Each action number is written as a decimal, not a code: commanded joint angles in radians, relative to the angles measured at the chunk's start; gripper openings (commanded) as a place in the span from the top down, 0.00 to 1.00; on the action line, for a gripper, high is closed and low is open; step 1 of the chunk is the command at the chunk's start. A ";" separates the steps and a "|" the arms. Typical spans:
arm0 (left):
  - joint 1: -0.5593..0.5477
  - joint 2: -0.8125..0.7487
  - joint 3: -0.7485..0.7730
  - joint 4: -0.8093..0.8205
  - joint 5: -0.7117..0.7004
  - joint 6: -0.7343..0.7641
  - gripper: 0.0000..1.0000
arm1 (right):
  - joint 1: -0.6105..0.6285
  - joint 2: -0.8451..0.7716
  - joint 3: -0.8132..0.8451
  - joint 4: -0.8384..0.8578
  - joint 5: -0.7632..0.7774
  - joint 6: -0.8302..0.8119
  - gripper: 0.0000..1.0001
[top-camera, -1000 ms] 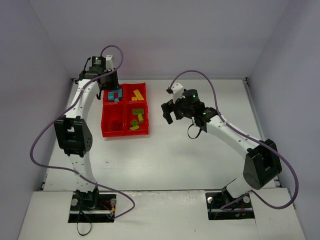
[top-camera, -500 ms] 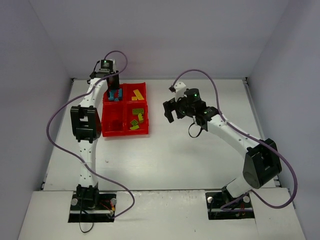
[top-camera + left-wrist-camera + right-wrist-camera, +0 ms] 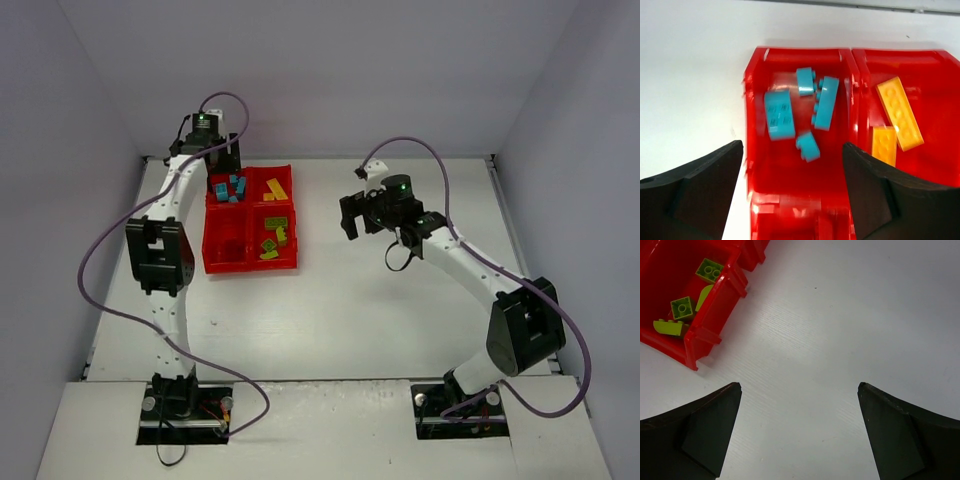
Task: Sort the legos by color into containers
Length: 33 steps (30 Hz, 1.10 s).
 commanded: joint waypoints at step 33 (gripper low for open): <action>0.117 -1.001 -0.449 -0.311 -0.425 -0.106 0.10 | -0.335 -0.085 0.290 0.025 0.432 0.090 0.00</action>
